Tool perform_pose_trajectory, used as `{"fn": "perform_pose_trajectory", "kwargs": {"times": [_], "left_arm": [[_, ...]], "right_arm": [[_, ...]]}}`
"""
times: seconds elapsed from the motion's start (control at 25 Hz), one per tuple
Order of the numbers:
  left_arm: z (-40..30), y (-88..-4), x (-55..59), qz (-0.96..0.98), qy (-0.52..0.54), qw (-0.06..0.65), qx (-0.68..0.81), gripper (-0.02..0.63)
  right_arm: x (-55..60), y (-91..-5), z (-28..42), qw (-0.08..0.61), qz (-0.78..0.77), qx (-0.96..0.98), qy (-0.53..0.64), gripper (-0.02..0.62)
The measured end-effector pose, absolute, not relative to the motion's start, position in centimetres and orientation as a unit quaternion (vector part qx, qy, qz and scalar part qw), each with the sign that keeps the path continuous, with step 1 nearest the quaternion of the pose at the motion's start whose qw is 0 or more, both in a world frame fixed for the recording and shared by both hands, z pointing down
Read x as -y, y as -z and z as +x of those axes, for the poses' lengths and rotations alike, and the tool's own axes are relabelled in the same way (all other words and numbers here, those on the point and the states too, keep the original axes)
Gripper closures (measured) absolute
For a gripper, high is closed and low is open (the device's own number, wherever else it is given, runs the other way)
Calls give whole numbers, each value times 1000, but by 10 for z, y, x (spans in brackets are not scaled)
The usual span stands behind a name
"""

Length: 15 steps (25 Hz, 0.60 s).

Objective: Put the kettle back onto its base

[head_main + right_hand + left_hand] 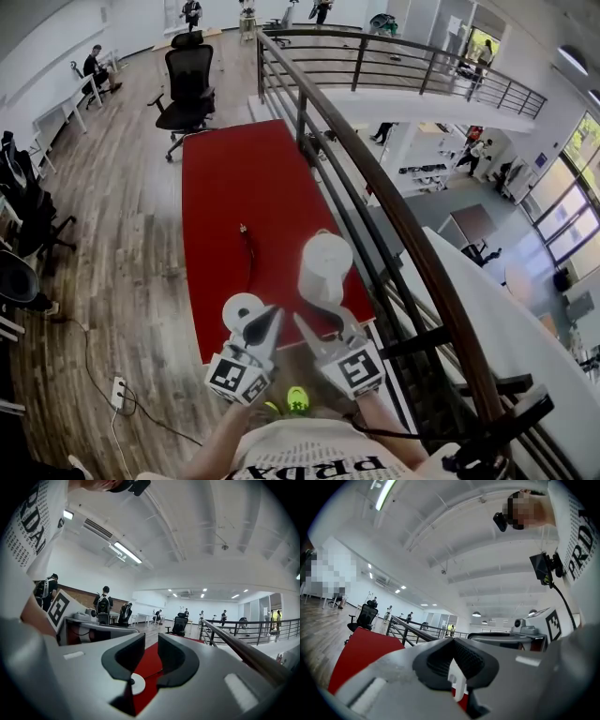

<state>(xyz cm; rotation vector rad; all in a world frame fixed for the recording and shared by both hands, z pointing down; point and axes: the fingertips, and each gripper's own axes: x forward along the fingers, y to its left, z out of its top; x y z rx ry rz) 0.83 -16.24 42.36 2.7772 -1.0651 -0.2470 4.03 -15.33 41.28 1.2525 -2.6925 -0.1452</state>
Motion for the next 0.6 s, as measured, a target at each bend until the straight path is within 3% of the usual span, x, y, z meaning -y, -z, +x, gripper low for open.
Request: {"fn": "perform_pose_trajectory", "kwargs": {"times": [0.6], "left_arm": [[42, -470, 191, 943, 49, 64, 324, 615]], "right_arm": [[184, -472, 95, 110, 540, 835, -1, 469]]}}
